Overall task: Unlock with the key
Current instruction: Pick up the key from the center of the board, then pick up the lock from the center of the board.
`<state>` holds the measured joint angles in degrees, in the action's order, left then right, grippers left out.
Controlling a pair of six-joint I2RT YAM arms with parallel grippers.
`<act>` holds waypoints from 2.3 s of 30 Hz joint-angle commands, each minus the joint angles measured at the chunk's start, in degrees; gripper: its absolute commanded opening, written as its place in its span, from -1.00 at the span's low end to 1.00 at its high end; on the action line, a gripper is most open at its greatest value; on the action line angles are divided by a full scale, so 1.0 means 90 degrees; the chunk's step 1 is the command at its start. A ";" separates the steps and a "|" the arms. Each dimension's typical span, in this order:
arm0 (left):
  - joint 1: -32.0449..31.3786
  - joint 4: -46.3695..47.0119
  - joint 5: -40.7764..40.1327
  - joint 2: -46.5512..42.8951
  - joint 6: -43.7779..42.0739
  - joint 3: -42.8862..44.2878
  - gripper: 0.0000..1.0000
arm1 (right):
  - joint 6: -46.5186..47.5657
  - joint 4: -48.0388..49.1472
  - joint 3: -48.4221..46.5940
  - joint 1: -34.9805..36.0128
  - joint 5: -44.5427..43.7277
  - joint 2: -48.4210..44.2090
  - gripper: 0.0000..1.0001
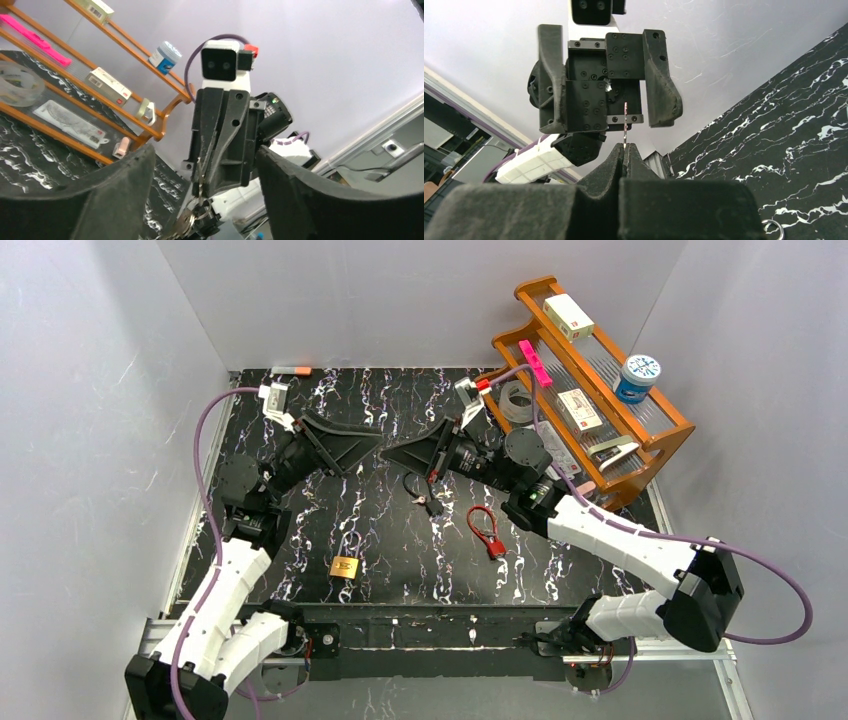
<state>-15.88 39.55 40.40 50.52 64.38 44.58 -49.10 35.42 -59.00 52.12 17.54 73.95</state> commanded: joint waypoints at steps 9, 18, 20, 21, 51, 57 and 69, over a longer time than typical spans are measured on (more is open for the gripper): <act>-0.0001 -0.5616 -0.2964 -0.0452 -0.2890 0.1076 0.96 | 0.0293 -0.2307 0.0013 -0.0069 -0.1787 -0.0730 -0.97; -0.0010 -0.9438 -0.5276 0.0506 -0.2963 0.1101 0.96 | 0.0266 -0.3245 0.0635 -0.0228 -0.1895 -0.1230 -0.97; -0.0008 -0.9593 -0.5057 0.0745 -0.2949 0.0873 0.96 | 0.0314 -0.3252 0.0774 -0.0225 -0.1913 -0.1370 -0.97; -0.0011 -0.9618 -0.4992 0.0804 -0.2916 0.0707 0.96 | 0.0339 -0.3252 0.0829 -0.0231 -0.1919 -0.1432 -0.97; -0.2007 -0.8431 -0.5482 0.2470 -0.1871 -0.0722 0.59 | 0.0407 -0.3154 0.1213 -0.0283 -0.1733 -0.1401 -0.97; -0.2178 -0.8999 -0.6189 0.2776 -0.1620 -0.0570 0.44 | 0.0372 -0.3140 0.1311 -0.0283 -0.1802 -0.1416 -0.97; -0.2181 -0.8595 -0.5751 0.2872 -0.1723 -0.0841 -0.39 | 0.0429 -0.2648 0.1588 -0.0298 -0.1607 -0.1688 -0.97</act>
<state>-35.40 -38.83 -12.36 75.64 48.86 38.83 -46.33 5.54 -44.84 49.82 1.89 61.60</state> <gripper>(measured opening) 0.559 0.032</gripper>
